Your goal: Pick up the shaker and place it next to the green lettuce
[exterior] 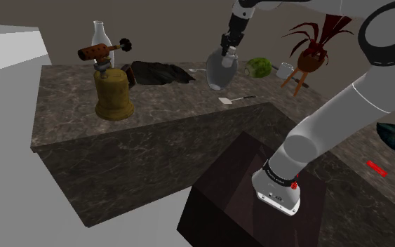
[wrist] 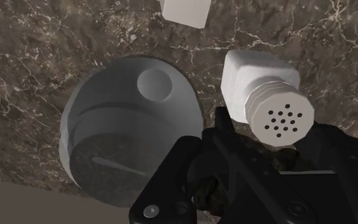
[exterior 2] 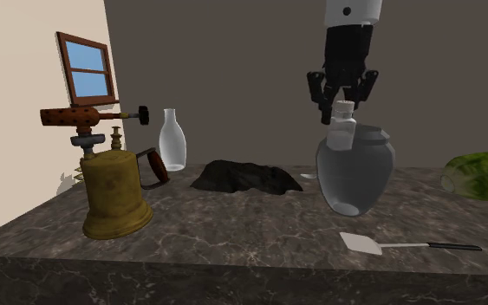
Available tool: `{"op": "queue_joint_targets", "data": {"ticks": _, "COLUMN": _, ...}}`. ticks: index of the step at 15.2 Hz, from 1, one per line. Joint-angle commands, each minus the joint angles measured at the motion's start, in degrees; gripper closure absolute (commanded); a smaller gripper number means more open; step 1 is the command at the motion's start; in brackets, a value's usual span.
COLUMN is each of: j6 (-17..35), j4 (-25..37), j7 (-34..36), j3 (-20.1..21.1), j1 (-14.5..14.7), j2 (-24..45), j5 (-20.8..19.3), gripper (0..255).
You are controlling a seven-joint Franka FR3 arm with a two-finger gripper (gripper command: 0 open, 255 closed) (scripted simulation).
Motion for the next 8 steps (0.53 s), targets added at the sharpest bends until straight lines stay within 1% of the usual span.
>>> {"op": "queue_joint_targets", "data": {"ticks": 1, "j6": 0.1, "j4": -0.1, "j7": -2.8, "j3": -1.7, "j1": -1.1, "j2": -0.2, "j5": -0.1, "gripper": 255}}
{"op": "queue_joint_targets", "data": {"ticks": 8, "j6": -0.1, "j4": 2.8, "j7": -13.1, "j3": -8.0, "j1": -4.8, "j2": 2.4, "j5": 0.3, "gripper": 255}}
